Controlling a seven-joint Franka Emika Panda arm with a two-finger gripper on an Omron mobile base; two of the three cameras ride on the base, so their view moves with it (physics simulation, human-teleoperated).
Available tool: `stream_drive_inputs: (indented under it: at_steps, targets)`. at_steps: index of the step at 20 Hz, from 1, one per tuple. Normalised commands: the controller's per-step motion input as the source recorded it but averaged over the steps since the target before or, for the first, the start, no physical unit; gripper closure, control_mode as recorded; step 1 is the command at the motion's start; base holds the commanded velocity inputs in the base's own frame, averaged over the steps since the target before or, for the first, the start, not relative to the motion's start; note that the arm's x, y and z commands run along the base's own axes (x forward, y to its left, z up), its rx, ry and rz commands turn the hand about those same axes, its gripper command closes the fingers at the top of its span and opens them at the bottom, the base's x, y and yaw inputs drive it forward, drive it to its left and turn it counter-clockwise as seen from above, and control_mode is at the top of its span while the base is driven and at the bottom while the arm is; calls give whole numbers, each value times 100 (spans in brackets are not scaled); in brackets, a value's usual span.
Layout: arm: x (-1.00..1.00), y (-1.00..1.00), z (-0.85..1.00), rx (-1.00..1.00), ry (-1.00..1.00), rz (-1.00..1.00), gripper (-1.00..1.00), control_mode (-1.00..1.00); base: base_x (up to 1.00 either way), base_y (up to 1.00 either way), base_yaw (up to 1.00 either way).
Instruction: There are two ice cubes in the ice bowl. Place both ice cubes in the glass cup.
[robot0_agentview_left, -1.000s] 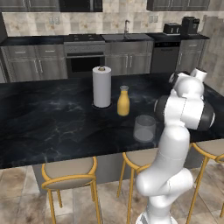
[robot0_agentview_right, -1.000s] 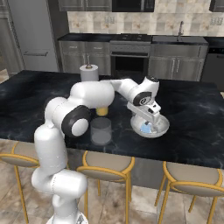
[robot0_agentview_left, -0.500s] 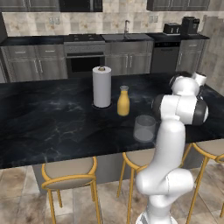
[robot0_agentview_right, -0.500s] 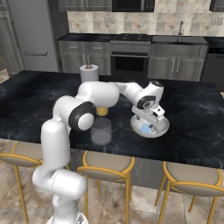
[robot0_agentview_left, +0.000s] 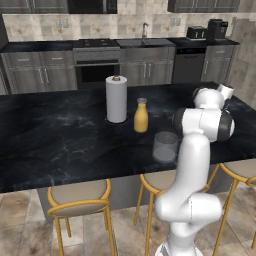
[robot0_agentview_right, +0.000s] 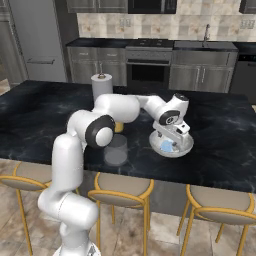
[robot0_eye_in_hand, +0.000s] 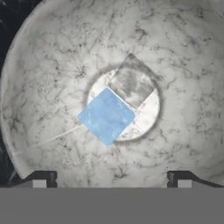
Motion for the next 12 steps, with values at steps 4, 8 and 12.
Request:
stream_drive_inputs:
  at_steps: [4, 8, 12]
  targets:
    - [33, 0, -9, 0, 0, 0, -100, -100, 0, 0, 0]
    - [19, 0, -26, 0, 3, 0, -100, -100, 0, 0, 0]
    - [2, 0, -33, 0, 5, 0, -100, -100, 0, 0, 0]
